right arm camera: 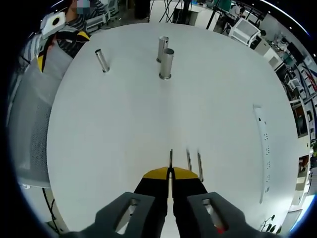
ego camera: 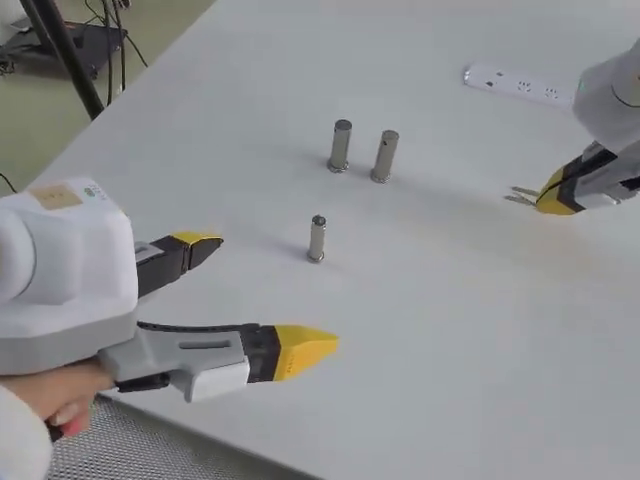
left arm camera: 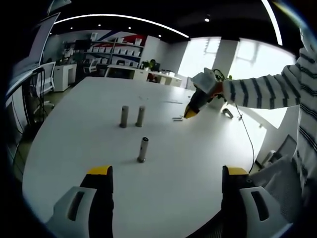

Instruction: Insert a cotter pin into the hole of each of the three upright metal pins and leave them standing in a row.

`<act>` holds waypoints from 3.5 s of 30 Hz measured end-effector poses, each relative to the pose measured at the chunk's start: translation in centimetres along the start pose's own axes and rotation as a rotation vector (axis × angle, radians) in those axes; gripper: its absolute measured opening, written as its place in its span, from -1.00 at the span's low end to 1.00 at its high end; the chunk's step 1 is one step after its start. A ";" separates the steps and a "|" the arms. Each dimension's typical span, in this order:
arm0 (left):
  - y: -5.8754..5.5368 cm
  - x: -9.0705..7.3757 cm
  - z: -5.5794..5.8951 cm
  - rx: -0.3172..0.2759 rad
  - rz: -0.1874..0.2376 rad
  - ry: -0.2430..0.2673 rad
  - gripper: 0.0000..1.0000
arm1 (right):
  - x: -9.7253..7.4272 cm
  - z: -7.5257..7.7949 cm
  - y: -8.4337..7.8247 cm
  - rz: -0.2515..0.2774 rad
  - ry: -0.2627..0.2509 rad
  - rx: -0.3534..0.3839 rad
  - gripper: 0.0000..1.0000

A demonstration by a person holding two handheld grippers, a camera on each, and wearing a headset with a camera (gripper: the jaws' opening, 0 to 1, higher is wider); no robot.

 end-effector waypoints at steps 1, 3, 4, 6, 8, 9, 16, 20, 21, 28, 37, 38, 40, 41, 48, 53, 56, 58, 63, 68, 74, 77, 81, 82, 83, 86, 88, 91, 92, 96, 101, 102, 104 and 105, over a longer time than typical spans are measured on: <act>0.0 0.0 0.1 0.000 0.000 -0.001 0.78 | -0.4 -0.3 0.3 0.008 -0.009 -0.014 -1.00; 0.3 0.0 0.2 0.004 0.005 -0.001 0.78 | -0.7 -0.2 0.5 0.021 -0.024 -0.026 -1.00; 0.6 0.0 0.4 -0.002 0.015 -0.009 0.77 | -1.0 -0.4 0.6 0.028 -0.030 -0.027 -1.00; 0.9 -0.1 0.5 -0.006 0.025 -0.013 0.74 | -1.7 -1.0 1.1 0.066 -0.051 -0.016 -1.00; 1.3 -0.1 0.5 -0.003 0.034 -0.012 0.73 | -2.1 -1.6 1.3 0.083 -0.066 -0.016 -1.00; 1.5 -0.1 0.5 -0.005 0.037 -0.014 0.71 | -2.3 -2.0 1.4 0.090 -0.087 -0.031 -1.00; 2.7 0.5 1.1 0.010 0.040 -0.037 0.65 | -3.3 -3.9 1.8 0.109 -0.172 -0.110 -1.00; 3.3 1.3 1.6 0.024 0.030 -0.062 0.62 | -3.7 -4.7 2.2 0.115 -0.217 -0.165 -1.00; 3.5 1.6 1.8 0.032 0.027 -0.072 0.62 | -3.8 -4.9 2.3 0.121 -0.226 -0.168 -1.00; 4.4 3.5 3.1 0.056 0.008 -0.124 0.52 | -5.1 -7.5 3.5 0.174 -0.290 -0.187 -1.00; 4.6 5.6 4.7 0.065 -0.030 -0.194 0.42 | -5.9 -10.3 4.6 0.220 -0.353 -0.205 -1.00; 4.5 5.8 4.9 0.062 -0.036 -0.204 0.41 | -5.9 -10.6 4.7 0.227 -0.364 -0.209 -1.00; 4.5 6.2 5.2 0.053 -0.040 -0.220 0.37 | -5.8 -11.3 5.0 0.243 -0.371 -0.219 -1.00; 4.5 6.3 5.3 0.051 -0.042 -0.225 0.36 | -5.8 -11.5 5.1 0.247 -0.374 -0.219 -1.00; 4.7 7.1 5.8 0.036 -0.048 -0.253 0.27 | -5.5 -13.0 6.1 0.289 -0.388 -0.216 -1.00; 4.7 7.6 6.0 0.017 -0.049 -0.266 0.20 | -5.5 -13.9 7.1 0.317 -0.395 -0.230 -1.00; 4.7 7.8 6.2 0.012 -0.054 -0.276 0.16 | -5.6 -14.4 7.8 0.338 -0.399 -0.240 -1.00; 4.7 8.0 6.3 0.003 -0.057 -0.283 0.13 | -5.5 -14.7 8.3 0.344 -0.401 -0.256 -1.00; 4.7 8.1 6.7 -0.049 -0.066 -0.323 -0.13 | -5.5 -15.1 9.1 0.358 -0.404 -0.285 -1.00; 4.7 8.2 6.8 -0.072 -0.068 -0.334 -0.25 | -5.5 -15.3 9.3 0.363 -0.401 -0.290 -1.00; 4.7 8.3 6.8 -0.084 -0.073 -0.342 -0.49 | -5.5 -15.6 9.5 0.366 -0.400 -0.300 -1.00; 4.6 8.3 6.8 -0.090 -0.078 -0.351 -0.57 | -5.5 -15.7 9.5 0.366 -0.396 -0.301 -1.00; 4.6 8.3 6.9 -0.094 -0.080 -0.355 -0.65 | -5.4 -15.7 9.5 0.365 -0.390 -0.299 -1.00; 4.6 8.3 6.9 -0.097 -0.080 -0.355 -0.66 | -5.4 -15.7 9.6 0.367 -0.390 -0.297 -1.00; 4.6 8.3 6.9 -0.099 -0.080 -0.355 -0.68 | -5.4 -15.7 9.6 0.370 -0.390 -0.296 -1.00; 4.5 8.4 6.7 -0.128 -0.092 -0.347 -0.78 | -5.3 -15.7 9.7 0.369 -0.390 -0.298 -1.00; 4.5 8.4 6.6 -0.133 -0.092 -0.343 -0.89 | -5.3 -15.7 9.7 0.372 -0.387 -0.298 -1.00; 4.3 8.4 6.4 -0.162 -0.100 -0.341 -0.91 | -5.2 -15.8 9.7 0.366 -0.384 -0.303 -1.00; 4.3 8.3 6.4 -0.166 -0.100 -0.343 -0.92 | -5.2 -15.8 9.7 0.364 -0.382 -0.305 -1.00; 4.3 8.3 6.3 -0.171 -0.096 -0.340 -0.93 | -5.1 -16.0 9.7 0.361 -0.376 -0.309 -1.00; 4.3 8.3 6.3 -0.175 -0.095 -0.335 -0.95 | -5.0 -16.1 9.7 0.365 -0.372 -0.309 -1.00; 4.3 8.3 6.2 -0.176 -0.095 -0.332 -0.96 | -5.0 -16.2 9.8 0.367 -0.371 -0.309 -1.00; 4.2 8.4 6.2 -0.181 -0.101 -0.331 -0.99 | -5.0 -16.3 9.9 0.369 -0.372 -0.309 -1.00; 4.1 8.4 6.2 -0.181 -0.103 -0.331 -1.00 | -5.0 -16.3 10.0 0.372 -0.371 -0.308 -1.00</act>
Point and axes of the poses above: the centre of the closed fingertips' face, and the gripper's own axes: x roughly forward along the fingers, z roughly to its right, y roughly out of its top, the point moved 6 cm from there along -x, roughly backward along the fingers, and after that the axes turned 6 degrees about -x, right-handed, at the moved point
